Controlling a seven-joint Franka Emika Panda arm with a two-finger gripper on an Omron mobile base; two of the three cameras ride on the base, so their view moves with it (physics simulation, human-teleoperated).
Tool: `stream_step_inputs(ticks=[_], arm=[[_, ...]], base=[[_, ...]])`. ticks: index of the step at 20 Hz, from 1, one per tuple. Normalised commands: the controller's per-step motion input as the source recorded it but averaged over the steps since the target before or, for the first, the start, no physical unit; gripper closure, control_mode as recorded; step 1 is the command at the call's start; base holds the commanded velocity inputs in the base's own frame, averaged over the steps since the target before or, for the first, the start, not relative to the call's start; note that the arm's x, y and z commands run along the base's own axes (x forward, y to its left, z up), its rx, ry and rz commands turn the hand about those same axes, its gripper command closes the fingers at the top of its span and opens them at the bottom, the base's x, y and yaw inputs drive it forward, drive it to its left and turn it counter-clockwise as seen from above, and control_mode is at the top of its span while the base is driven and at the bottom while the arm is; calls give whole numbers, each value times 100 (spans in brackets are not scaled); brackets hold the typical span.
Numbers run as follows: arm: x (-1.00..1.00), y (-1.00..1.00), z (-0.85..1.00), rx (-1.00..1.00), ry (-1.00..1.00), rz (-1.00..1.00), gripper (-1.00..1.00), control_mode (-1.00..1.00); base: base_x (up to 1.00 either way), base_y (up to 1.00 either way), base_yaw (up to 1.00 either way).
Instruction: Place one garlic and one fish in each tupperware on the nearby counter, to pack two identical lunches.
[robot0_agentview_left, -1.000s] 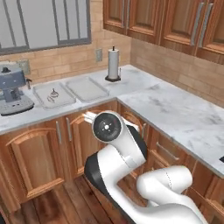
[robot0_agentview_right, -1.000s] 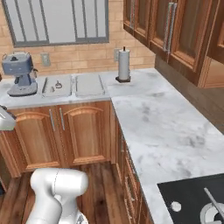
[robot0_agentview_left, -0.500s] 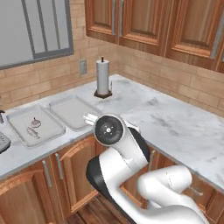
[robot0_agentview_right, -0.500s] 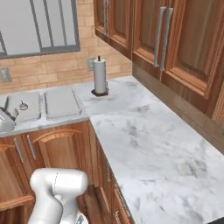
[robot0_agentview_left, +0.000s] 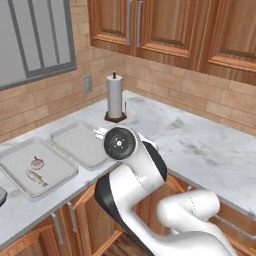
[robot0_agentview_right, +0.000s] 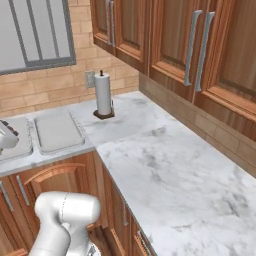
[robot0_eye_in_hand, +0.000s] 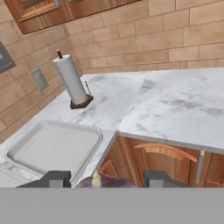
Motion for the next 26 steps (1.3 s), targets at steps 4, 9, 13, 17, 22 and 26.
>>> stream_step_inputs(ticks=[4,9,13,17,22,26], arm=[[0,0,0,0,0,0,100,100],[60,-2,-41,6,30,1,100,-100],[100,0,-55,14,46,5,100,-100],[100,1,-46,17,41,4,100,-100],[100,12,-53,4,24,1,100,-100],[100,57,-51,0,12,-1,100,-100]], base=[[100,1,-1],[40,0,0],[0,0,0],[0,0,0],[0,0,0],[0,0,0]])
